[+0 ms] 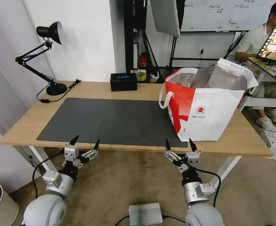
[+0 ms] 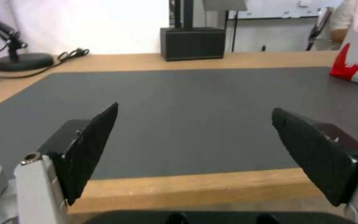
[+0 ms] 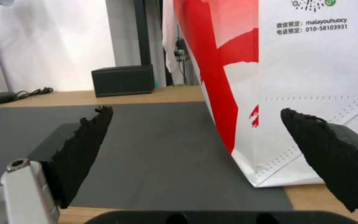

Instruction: Pick up the trash from the table and place it into the takeout bag.

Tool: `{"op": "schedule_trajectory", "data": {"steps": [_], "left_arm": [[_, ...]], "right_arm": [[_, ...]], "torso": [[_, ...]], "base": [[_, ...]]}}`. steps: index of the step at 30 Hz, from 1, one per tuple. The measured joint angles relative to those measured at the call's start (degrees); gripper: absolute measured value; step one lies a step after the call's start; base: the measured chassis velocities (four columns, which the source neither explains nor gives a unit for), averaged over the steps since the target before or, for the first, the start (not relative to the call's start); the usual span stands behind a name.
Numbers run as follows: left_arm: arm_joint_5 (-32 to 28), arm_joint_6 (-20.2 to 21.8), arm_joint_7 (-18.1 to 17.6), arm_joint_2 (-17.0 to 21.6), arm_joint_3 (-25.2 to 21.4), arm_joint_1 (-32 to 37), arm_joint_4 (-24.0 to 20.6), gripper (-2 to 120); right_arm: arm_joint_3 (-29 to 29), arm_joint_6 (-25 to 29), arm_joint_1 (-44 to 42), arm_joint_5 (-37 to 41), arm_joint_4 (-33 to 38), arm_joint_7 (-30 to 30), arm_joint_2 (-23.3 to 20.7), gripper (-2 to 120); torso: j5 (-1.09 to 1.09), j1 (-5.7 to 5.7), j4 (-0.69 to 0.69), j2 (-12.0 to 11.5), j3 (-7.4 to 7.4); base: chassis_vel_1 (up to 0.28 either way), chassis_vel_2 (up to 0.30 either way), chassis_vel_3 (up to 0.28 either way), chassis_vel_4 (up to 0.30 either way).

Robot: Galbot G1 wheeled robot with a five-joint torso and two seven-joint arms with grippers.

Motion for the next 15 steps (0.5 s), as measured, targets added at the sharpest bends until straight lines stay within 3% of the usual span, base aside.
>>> {"op": "schedule_trajectory", "data": {"steps": [5,15], "left_arm": [[0.0,1.3,-1.4,-1.1,0.9,0.7,-1.1,100],[1.2,-1.6,-1.4,-1.9,1.5,0.6,0.3,100]], "right_arm": [[0.0,0.0,0.0,0.0,0.0,0.0,0.0,100],[0.0,0.0,0.0,0.0,0.0,0.0,0.0,100]], "torso": [[0.0,0.0,0.0,0.0,0.0],[-0.01,0.0,0.0,0.0,0.0]], "base": [[0.0,0.0,0.0,0.0],[0.0,0.0,0.0,0.0]]}}
